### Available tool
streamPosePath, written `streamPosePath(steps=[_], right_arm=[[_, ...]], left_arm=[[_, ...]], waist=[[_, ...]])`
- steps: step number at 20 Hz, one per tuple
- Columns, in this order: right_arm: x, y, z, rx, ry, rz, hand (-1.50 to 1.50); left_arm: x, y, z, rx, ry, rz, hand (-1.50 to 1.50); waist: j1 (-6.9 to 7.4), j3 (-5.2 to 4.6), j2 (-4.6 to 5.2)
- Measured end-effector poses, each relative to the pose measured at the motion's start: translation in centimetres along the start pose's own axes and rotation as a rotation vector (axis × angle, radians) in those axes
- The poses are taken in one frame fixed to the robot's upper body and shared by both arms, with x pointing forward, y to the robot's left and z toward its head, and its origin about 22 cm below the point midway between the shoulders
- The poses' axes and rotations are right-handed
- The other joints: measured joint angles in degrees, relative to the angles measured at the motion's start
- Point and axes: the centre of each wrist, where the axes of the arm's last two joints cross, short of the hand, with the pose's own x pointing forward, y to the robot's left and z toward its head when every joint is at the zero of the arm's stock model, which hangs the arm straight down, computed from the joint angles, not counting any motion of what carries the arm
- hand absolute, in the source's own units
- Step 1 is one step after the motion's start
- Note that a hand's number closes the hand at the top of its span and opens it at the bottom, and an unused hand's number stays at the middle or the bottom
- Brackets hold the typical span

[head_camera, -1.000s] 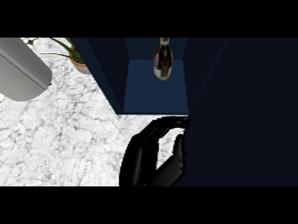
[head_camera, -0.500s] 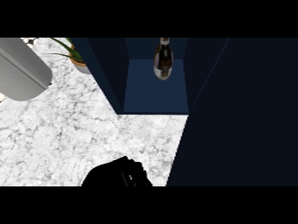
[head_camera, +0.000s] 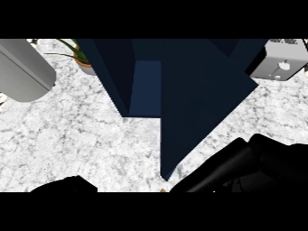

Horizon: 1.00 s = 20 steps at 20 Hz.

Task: Pick up the wine, place it into the cabinet and close the cabinet

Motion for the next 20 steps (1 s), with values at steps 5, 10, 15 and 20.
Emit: streamPosePath(steps=[5, 10, 15, 20], right_arm=[[0.0, 2.7, -0.9, 0.102, 0.016, -0.045, 1.5], [0.4, 6.0, -3.1, 0.208, 0.012, -0.009, 1.5], [-0.2, 9.0, -6.6, 0.202, 0.015, 0.035, 1.5], [-1.3, 10.7, -11.4, 0.12, 0.011, 0.085, 1.5]], left_arm=[[2.2, 3.5, 1.3, 0.021, -0.025, -0.014, 1.5], [4.4, 7.1, 2.1, 0.036, -0.046, -0.037, 1.5], [6.5, 10.6, 2.8, 0.017, -0.043, -0.046, 1.5], [8.0, 12.3, 3.3, -0.009, -0.028, -0.033, 1.5]], waist=[[0.15, -0.05, -0.09], [0.58, -0.26, -0.38], [1.13, -0.3, -0.37], [1.69, -0.27, -0.13]])
